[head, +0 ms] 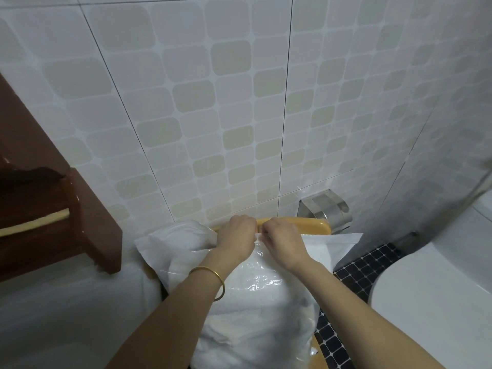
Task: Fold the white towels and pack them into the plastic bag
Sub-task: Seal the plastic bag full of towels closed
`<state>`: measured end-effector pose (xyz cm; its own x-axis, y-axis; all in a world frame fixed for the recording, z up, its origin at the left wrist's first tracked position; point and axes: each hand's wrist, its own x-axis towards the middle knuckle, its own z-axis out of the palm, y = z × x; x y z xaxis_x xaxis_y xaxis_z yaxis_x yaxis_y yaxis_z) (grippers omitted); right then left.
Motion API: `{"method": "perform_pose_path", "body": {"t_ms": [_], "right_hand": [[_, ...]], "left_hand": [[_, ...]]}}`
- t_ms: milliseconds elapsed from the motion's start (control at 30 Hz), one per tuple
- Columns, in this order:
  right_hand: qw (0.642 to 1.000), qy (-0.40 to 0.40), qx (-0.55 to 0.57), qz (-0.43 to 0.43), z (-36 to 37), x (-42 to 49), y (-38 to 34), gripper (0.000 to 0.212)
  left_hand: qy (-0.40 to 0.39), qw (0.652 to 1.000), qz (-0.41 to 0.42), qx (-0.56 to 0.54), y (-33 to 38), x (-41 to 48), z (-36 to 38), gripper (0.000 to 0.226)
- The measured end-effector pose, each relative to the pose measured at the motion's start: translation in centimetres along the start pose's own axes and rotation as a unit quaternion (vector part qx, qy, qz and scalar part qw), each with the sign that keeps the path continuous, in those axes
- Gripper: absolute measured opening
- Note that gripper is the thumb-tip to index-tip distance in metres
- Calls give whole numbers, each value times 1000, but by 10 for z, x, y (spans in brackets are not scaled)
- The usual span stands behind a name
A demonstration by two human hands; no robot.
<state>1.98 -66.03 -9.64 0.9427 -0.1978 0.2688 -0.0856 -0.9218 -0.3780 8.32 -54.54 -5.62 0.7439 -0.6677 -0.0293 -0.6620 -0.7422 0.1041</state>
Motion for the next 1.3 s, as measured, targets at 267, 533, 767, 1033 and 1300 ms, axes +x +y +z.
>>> {"method": "perform_pose_path", "body": {"t_ms": [267,533,767,1033,1300], "right_hand": [[1000,-6,3,8,0,-1,-2,11],[997,-28,71,32,-6,2,-2,5],[999,-20,30,21,-2,2,-4,11],[1000,-21,11,17,0,1,-4,12],[998,-30,55,24,-2,2,0,11]], "left_hand": [[-14,1000,-8,-22,-3,0,0,12],[-24,993,-28,-109,-13,-2,-5,14],[14,990,-61,-129,-11,-5,0,19],[-6,989,-74,-128,-9,-5,-3,18],[-24,987,-74,-139,-7,0,-6,17]]}}
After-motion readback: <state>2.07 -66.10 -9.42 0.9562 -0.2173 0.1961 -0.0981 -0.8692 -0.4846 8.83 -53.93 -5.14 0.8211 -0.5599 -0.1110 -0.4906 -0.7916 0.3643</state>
